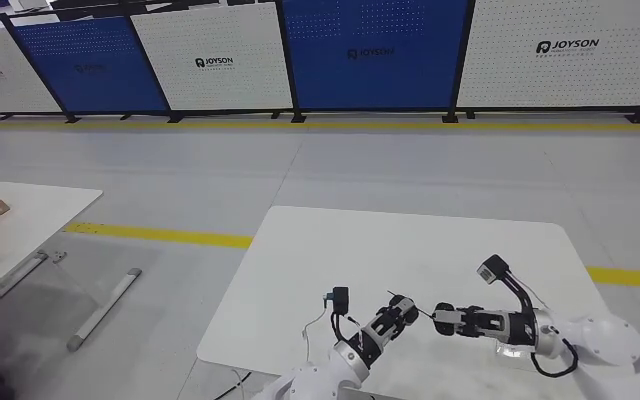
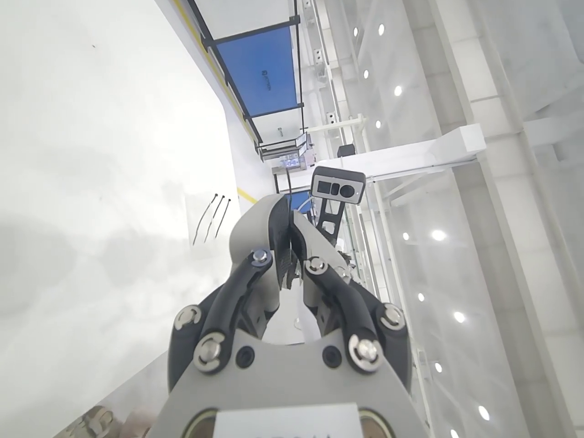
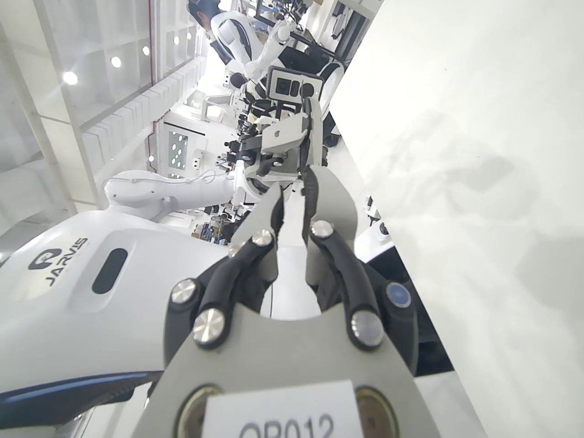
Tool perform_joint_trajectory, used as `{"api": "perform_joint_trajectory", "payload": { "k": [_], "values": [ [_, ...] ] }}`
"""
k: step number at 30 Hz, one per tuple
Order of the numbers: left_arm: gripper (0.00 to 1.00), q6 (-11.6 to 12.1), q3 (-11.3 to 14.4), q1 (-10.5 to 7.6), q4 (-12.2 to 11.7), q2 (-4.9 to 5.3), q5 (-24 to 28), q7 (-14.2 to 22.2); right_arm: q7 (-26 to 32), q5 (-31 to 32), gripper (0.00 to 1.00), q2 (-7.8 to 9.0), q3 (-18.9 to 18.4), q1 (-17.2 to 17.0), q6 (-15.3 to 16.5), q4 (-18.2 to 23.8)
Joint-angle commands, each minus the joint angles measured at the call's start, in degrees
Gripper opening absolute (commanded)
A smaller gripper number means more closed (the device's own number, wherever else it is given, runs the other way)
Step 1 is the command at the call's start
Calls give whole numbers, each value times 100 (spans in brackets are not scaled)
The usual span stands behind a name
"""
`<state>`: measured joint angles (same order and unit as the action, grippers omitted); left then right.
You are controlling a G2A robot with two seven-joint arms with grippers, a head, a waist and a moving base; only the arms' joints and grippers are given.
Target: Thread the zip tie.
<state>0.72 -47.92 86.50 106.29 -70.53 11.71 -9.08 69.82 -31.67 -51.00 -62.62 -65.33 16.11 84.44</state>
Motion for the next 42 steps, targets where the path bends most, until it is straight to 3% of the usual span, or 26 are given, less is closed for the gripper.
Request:
{"api": "perform_joint_trajectory", "payload": {
  "k": [1, 2, 6, 8, 42],
  "values": [
    [0, 15, -51, 0, -9, -27, 16, -340, -27, -182, 100, 40, -240, -161, 137, -43],
    [0, 71, -51, -9, -36, -46, -129, -597, -17, -262, 100, 73, -406, -279, 204, -54],
    [0, 76, 29, -68, -212, -100, -168, -714, -77, -512, 100, 164, -900, -670, 257, -34],
    [0, 59, 94, -67, -310, -129, -43, -678, -77, -512, 100, 164, -900, -670, 257, -34],
    [0, 59, 94, -67, -310, -129, -43, -678, -77, -512, 100, 164, -900, -670, 257, -34]
  ]
}}
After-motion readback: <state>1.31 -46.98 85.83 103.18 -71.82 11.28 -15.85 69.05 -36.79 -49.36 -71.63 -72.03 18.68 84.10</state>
